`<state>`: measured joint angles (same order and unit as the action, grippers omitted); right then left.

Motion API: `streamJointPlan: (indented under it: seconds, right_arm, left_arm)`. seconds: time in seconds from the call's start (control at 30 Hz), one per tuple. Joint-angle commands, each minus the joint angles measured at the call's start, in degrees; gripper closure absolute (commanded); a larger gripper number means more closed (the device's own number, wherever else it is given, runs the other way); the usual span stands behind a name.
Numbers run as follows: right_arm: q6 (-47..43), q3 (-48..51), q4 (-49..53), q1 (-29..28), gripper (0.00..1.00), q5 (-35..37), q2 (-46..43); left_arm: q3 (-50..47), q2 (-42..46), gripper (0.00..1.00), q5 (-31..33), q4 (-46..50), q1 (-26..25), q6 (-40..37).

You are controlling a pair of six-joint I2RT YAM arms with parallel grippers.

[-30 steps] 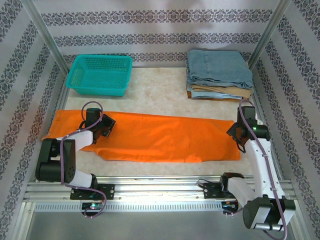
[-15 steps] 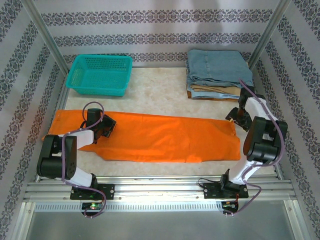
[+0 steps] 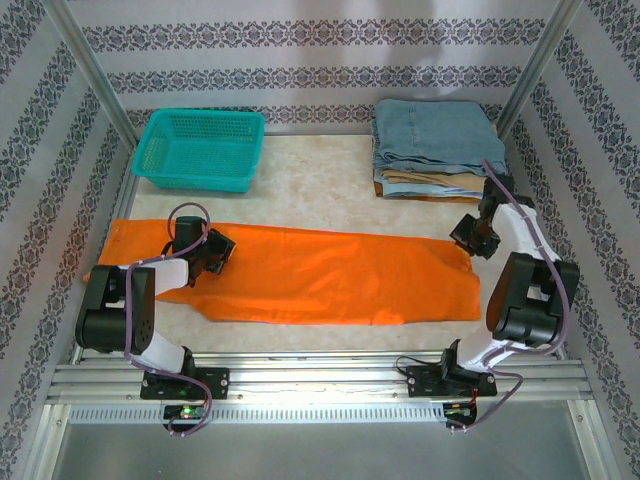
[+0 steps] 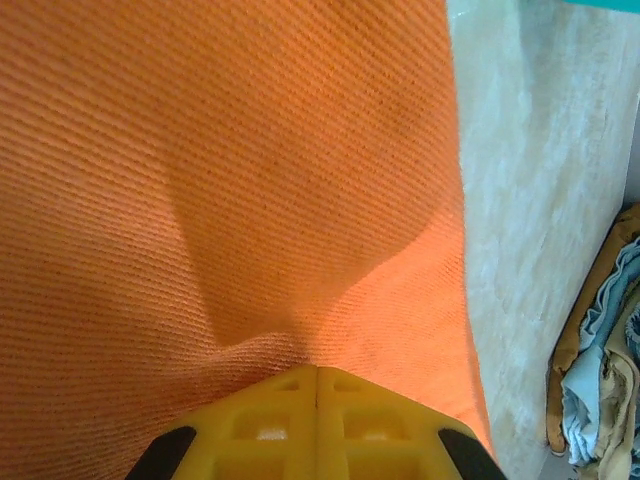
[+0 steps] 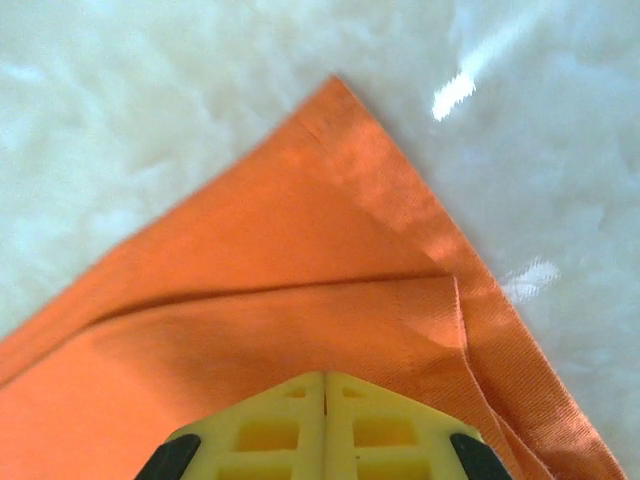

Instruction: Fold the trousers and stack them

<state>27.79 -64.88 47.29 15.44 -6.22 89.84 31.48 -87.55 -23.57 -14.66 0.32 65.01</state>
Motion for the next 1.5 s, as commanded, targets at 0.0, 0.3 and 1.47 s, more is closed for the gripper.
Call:
streamJointPlan:
  seconds: [0.0, 0.3, 1.47]
  right_arm:
    - [-0.52, -2.93, 2.70, -0.77, 1.00, 0.81, -2.58]
    - [3.16, 8.35, 0.71, -3.73, 0.39, -2.87, -6.35]
    - [-0.53, 0.19, 3.12, -10.52, 0.38, 7.16, 3.95]
  left_arm:
    - [0.60, 0.58, 1.00, -0.40, -2.33, -0.73, 0.54]
    - [-0.67, -0.42, 1.00, -1.44, -4.00, -0.95, 1.22]
    - [8.39, -14.37, 1.00, 3.97, -4.49, -21.37, 2.48]
